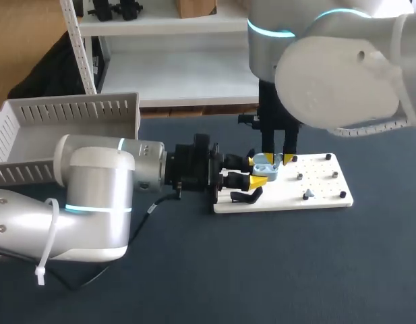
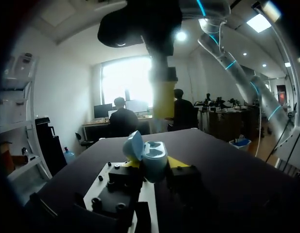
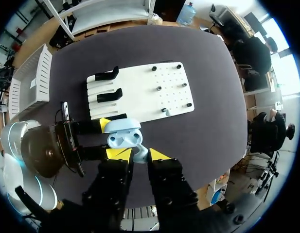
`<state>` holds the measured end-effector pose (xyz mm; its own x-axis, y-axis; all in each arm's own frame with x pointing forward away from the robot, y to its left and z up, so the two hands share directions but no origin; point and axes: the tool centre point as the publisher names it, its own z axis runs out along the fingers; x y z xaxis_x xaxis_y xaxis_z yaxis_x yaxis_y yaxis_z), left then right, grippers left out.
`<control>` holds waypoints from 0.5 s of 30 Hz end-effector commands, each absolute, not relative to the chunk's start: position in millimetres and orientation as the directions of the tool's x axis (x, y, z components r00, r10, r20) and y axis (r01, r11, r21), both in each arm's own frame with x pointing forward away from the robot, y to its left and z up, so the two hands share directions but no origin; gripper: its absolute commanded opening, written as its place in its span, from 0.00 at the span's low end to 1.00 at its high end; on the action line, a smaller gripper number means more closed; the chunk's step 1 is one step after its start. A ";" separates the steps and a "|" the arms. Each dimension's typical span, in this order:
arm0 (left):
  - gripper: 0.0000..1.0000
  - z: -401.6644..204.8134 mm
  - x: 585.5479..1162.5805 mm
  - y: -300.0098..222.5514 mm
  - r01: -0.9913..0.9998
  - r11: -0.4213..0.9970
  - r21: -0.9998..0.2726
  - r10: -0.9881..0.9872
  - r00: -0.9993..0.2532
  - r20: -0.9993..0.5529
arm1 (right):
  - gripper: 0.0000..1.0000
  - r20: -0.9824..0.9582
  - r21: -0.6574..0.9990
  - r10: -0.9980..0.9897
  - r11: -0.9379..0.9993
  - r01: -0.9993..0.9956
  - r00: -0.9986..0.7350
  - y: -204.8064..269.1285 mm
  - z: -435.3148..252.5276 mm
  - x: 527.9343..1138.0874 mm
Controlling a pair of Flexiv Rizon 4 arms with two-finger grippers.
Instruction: Pick up each earbud case from the left stands, insert the matching earbuds, close the lid, and place the case in the box.
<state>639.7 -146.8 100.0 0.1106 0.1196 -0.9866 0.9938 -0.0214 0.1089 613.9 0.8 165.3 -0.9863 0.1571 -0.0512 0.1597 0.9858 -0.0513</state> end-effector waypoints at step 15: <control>0.00 99.1 639.1 -147.0 0.994 -0.018 0.111 0.117 0.112 -0.987 | 0.00 -0.040 -0.066 0.215 0.974 0.218 -0.976 9.4 162.9 620.1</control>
<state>639.7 -146.8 100.0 0.1106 0.1196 -0.9866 0.9938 -0.0212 0.1089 614.6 4.2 163.6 -0.9767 0.2100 -0.0444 0.2123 0.9757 -0.0551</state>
